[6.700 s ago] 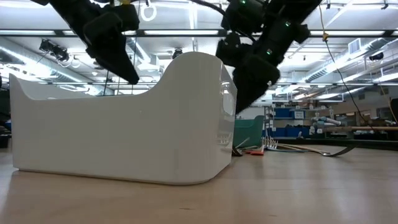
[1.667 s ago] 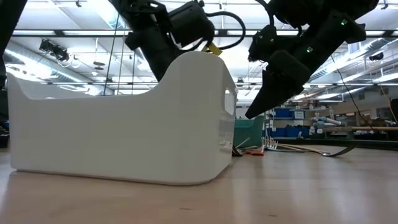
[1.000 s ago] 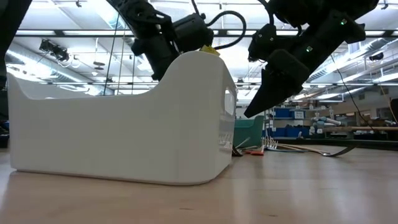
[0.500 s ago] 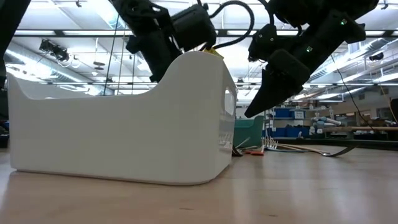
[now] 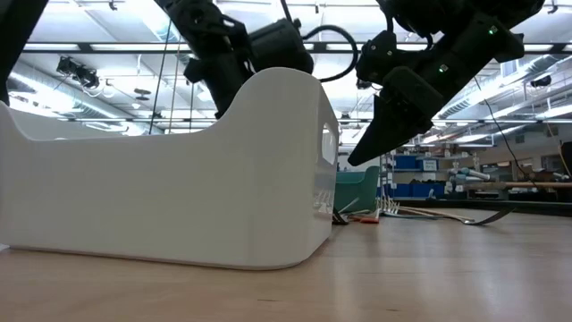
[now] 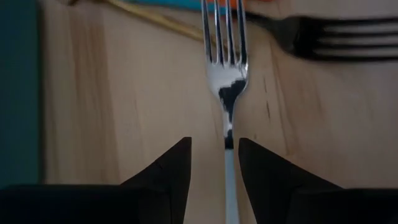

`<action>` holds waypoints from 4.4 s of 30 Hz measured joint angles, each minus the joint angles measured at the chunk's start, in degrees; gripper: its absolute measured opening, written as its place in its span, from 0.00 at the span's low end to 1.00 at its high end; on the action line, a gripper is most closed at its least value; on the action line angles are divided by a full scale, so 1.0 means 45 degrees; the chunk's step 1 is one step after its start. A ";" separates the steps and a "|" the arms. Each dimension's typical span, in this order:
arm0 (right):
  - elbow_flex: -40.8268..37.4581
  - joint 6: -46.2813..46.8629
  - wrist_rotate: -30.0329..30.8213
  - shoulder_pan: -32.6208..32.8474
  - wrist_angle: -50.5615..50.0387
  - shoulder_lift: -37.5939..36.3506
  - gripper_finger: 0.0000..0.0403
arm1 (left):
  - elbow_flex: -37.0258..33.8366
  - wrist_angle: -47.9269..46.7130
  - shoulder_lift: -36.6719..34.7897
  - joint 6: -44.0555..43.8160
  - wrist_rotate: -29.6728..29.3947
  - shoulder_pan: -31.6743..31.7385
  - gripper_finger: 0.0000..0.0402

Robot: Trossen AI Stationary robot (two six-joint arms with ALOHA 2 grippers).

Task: Sort silverware by color (type)
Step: Put the orange fork into the black bin

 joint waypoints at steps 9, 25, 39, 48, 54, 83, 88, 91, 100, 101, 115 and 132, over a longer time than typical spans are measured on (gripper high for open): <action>-0.0010 -0.0023 -0.0025 0.0005 -0.0029 0.0000 0.46 | 0.0000 0.0300 0.0328 0.0030 0.0455 0.0110 0.35; -0.0015 0.0005 -0.0053 0.0087 -0.0107 0.0000 0.46 | 0.0080 -0.0537 0.0664 -0.0418 0.0077 -0.0070 0.04; 0.0000 0.0094 0.0126 0.0168 -0.0014 0.0000 0.46 | -0.0053 -0.3078 -0.0789 -0.0867 -0.1458 -0.0046 0.03; 0.0000 -0.0111 0.0038 0.0170 0.0053 0.0000 0.46 | -0.0027 -0.4597 -0.2308 -0.1186 -0.1454 0.0124 0.03; -0.0010 -0.0141 0.0078 0.0170 0.0336 0.0000 0.46 | -0.0010 -0.5707 -0.3384 -0.1052 -0.1906 0.0461 0.03; -0.0007 -0.0272 0.0466 0.0495 0.0879 0.0000 0.46 | -0.1276 -0.4751 -0.4680 -0.0604 -0.4678 0.3246 0.04; -0.0006 -0.0282 0.0466 0.0495 0.0894 0.0000 0.46 | -0.1365 -0.3878 -0.4678 -0.0539 -0.4679 0.3913 0.04; -0.0010 -0.0282 0.0461 0.0495 0.0918 0.0000 0.46 | -0.1365 -0.3687 -0.4682 -0.0862 -0.4653 0.4262 0.04; -0.0005 -0.0282 0.0457 0.0495 0.0932 0.0000 0.46 | -0.1459 -0.3090 -0.4682 -0.1573 -0.3970 0.4668 0.04; -0.0010 -0.0282 0.0457 0.0495 0.0928 0.0000 0.46 | -0.1638 -0.2780 -0.4687 -0.1730 -0.3928 0.4657 0.04; -0.0010 -0.0371 0.0457 0.0510 0.0989 0.0000 0.46 | -0.3824 -0.1028 -0.4682 -0.2529 -0.3698 0.4651 0.04; -0.0010 -0.0688 0.0437 0.0510 0.1026 0.0000 0.46 | -0.3130 -0.1398 -0.4857 -0.2746 -0.3518 0.4385 0.30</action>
